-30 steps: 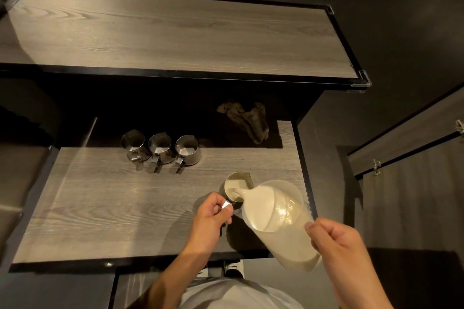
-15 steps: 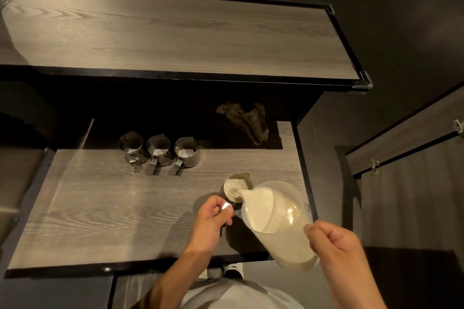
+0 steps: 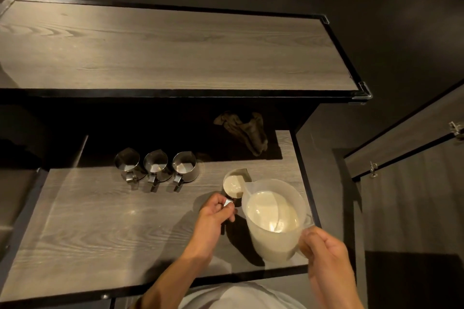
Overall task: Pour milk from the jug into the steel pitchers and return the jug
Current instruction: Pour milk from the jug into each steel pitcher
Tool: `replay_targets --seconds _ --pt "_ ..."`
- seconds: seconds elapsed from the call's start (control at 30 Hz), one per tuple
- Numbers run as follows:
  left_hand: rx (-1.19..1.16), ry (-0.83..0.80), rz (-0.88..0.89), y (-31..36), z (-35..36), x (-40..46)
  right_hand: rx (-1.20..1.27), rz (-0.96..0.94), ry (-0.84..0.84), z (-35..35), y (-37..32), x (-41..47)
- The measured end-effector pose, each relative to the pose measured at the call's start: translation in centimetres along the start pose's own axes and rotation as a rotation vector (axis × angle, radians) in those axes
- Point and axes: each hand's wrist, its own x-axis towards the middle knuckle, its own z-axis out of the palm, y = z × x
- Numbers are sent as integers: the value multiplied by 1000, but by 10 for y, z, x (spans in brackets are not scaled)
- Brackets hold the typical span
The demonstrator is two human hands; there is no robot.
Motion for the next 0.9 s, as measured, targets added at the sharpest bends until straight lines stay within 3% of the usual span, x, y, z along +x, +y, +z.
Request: replay_targets --seconds 0.63,0.9 --pt "87 -117 -44 -19 -7 65 225 -83 23 18 -13 20" --pt "75 -10 -138 -32 1 82 271 -120 6 18 -33 14"
